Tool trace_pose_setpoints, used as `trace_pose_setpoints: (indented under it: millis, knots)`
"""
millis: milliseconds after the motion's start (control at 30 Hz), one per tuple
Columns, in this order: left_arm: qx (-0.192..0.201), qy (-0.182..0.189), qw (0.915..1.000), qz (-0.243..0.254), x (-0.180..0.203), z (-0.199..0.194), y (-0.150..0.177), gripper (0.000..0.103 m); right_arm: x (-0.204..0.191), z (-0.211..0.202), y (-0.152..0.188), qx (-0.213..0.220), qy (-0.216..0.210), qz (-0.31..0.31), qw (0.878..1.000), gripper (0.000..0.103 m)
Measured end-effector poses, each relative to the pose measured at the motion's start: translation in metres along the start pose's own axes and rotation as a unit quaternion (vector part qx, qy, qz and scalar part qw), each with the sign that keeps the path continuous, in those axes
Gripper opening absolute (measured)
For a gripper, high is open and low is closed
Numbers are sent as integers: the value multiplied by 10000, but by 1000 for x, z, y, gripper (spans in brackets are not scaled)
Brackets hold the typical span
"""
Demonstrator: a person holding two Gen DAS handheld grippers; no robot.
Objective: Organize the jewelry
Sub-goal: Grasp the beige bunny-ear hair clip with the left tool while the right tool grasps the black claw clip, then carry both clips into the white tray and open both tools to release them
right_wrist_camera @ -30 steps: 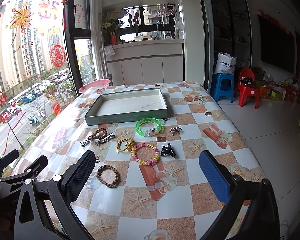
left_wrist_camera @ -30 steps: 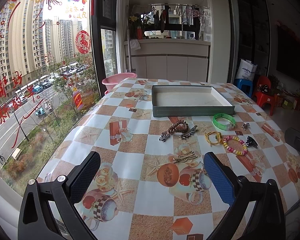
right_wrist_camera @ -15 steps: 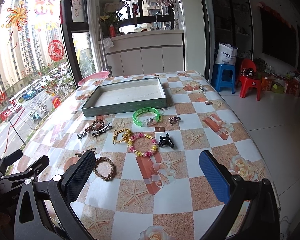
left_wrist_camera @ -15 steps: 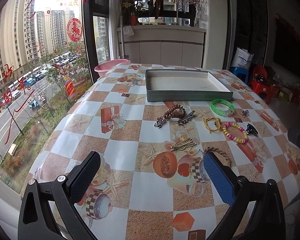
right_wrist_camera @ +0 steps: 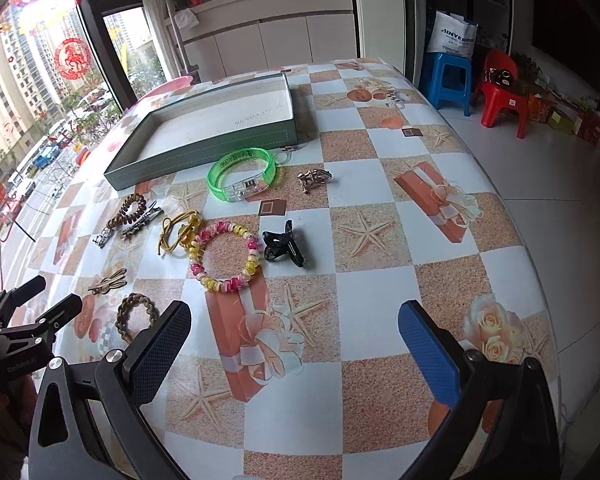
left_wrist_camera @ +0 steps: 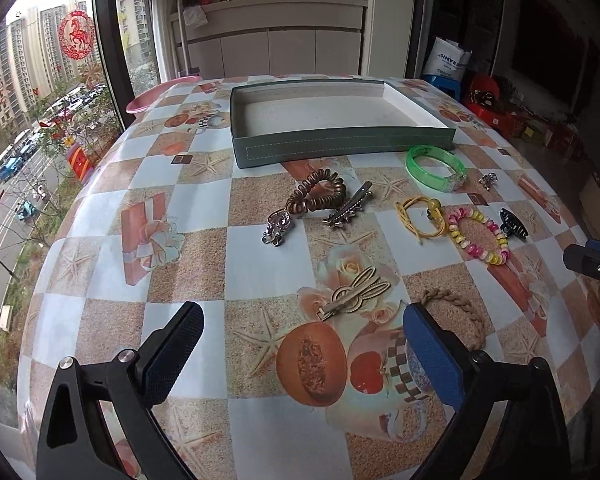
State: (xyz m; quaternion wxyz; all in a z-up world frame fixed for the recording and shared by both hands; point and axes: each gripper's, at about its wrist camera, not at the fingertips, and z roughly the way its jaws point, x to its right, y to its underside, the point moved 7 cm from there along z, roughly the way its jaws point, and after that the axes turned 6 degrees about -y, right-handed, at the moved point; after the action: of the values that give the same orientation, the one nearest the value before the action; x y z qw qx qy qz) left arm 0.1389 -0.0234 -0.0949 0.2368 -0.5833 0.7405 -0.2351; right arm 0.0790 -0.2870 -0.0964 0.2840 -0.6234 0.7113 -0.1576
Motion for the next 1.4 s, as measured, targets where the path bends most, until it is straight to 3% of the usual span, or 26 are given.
trace_pose_setpoints:
  millis: [100, 200, 333, 400, 433, 600, 667, 700, 800, 900, 1133, 1400]
  knots:
    - [-131, 35, 9997, 184, 0, 11, -4, 99, 11, 17, 0, -251, 90, -31, 9996, 101]
    - [-214, 127, 9989, 404, 5, 18, -7, 91, 17, 30, 1, -426, 206, -105, 9988, 88]
    - [-245, 127, 9967, 764, 17, 26, -10, 91, 18, 45, -2, -566, 228, -222, 9979, 72]
    - [-305, 165, 9956, 874, 23, 32, -10, 89, 16, 50, -5, -564, 251, -319, 9976, 72]
    - [-340, 204, 9950, 918, 25, 34, -10, 78, 14, 52, -7, -568, 251, -376, 9974, 72]
    - [-402, 462, 9941, 896, 35, 38, -11, 68, 4, 61, -18, -584, 177, -522, 9968, 70]
    - [-376, 540, 9932, 965, 40, 37, -10, 59, 1, 66, -23, -568, 174, -602, 9964, 59]
    - [-368, 621, 9923, 1007, 43, 35, -10, 49, -1, 66, -24, -564, 173, -654, 9961, 55]
    - [-318, 696, 9904, 1150, 50, 32, -8, 30, -8, 68, -26, -543, 118, -733, 9958, 30]
    - [-263, 655, 9905, 1179, 51, 30, -7, 30, -8, 67, -27, -474, 13, -652, 9967, 26]
    - [-145, 807, 9940, 721, 41, 16, -17, 30, -4, 49, -29, -350, -252, -359, 9984, 26]
    - [380, 728, 9966, 98, 19, -19, -69, 30, -17, 16, -66, -59, -673, -269, 9974, 26]
